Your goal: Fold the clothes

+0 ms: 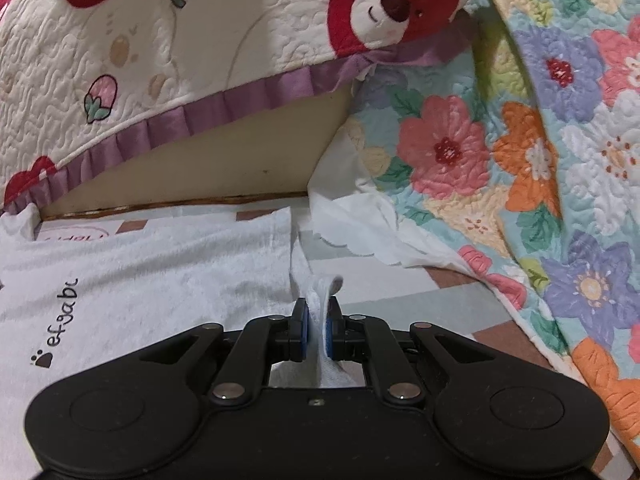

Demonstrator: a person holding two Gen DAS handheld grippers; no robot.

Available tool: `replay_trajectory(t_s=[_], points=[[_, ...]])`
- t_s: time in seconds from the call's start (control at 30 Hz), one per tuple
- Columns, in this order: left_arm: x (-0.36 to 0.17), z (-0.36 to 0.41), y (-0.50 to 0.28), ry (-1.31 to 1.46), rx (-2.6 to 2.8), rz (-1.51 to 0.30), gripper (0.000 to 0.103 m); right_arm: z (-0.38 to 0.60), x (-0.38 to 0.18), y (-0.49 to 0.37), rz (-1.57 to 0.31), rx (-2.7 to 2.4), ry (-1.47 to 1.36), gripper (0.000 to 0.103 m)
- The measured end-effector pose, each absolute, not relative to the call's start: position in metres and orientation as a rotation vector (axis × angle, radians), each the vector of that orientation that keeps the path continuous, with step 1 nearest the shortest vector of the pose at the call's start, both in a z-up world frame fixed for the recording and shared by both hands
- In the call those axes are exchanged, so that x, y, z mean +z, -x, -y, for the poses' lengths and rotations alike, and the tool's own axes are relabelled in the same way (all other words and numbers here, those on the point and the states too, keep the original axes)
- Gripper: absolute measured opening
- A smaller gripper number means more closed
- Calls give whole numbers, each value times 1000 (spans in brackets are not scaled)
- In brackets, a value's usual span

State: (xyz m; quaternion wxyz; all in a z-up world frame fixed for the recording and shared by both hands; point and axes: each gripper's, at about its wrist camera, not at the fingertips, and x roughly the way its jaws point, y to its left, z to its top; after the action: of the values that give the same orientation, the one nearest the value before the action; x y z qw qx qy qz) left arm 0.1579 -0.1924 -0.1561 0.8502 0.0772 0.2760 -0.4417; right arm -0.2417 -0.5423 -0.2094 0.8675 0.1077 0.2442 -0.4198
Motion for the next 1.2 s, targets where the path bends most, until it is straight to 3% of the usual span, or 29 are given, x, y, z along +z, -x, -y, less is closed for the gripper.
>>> replay_trajectory(t_s=[0.17,0.5,0.7,0.77,0.83,0.87,0.9,1.0,1.17,1.2], points=[[-146,188,-152,-183,-871,-510,3,544,-203,242,-483,-864,-225,9],[-155,187,-155,-169,-798,-586,3,559,-211,226,-523,-807,-219,9],[-181,193,-164,-173,-738,-679,3,605,-213,191,-700,-865,-248,17],[-183,193,-169,-156,-730,-696,3,622,-206,176,-710,-861,-298,25],[-183,198,-178,-114,-703,-738,3,638,-198,159,-700,-822,-380,34],[-182,201,-182,-87,-687,-759,3,644,-197,148,-697,-787,-429,50],[-182,204,-186,-60,-671,-780,3,650,-195,137,-694,-753,-477,56],[-190,213,-184,-62,-668,-786,3,660,-209,96,-766,-632,-570,56],[-198,212,-168,-177,-691,-726,3,646,-235,69,-885,-657,-374,58],[-198,209,-168,-164,-696,-727,3,644,-239,67,-895,-658,-343,50]])
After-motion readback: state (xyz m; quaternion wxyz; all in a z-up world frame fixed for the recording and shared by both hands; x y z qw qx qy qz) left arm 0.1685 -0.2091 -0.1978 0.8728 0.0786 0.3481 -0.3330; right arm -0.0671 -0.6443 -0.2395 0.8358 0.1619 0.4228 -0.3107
